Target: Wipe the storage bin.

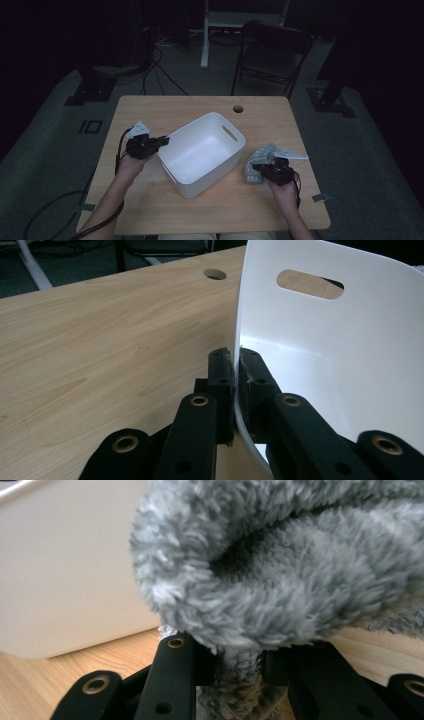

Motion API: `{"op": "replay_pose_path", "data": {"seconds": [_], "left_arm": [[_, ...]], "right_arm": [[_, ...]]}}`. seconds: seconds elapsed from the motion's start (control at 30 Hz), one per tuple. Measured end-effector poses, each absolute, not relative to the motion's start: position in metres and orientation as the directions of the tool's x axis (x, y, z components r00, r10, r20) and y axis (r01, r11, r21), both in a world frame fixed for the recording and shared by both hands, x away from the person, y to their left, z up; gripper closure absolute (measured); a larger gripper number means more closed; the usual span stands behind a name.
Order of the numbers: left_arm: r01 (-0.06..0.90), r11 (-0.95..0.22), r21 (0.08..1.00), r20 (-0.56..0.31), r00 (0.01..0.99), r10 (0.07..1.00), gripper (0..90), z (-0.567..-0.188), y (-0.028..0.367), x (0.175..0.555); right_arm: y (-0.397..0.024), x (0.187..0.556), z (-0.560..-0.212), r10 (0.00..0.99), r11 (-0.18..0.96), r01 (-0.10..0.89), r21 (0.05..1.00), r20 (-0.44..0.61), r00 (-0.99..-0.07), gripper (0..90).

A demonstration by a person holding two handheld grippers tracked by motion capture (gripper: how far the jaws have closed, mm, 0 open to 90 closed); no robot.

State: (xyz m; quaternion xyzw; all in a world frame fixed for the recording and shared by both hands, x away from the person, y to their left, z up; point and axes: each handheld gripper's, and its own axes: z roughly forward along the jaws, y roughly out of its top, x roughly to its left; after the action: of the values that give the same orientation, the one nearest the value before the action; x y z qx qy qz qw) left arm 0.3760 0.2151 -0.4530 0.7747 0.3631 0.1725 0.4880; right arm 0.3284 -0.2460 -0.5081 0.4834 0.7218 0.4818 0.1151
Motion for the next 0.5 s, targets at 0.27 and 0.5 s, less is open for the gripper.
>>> {"op": "replay_pose_path", "data": {"seconds": [0.27, 0.5], "left_arm": [[0.393, -0.264, 0.881, -0.085, 0.68, 0.729, 85.6, -0.453, 0.213, 0.378], [0.395, -0.276, 0.876, -0.087, 0.693, 0.715, 85.6, -0.452, 0.213, 0.381]], "right_arm": [[-0.238, 0.321, -0.487, 0.784, 0.068, 0.53, 0.845, 0.284, -0.552, 72.1], [-0.23, 0.324, -0.468, 0.762, 0.019, 0.485, 0.874, 0.302, -0.573, 72.1]]}}
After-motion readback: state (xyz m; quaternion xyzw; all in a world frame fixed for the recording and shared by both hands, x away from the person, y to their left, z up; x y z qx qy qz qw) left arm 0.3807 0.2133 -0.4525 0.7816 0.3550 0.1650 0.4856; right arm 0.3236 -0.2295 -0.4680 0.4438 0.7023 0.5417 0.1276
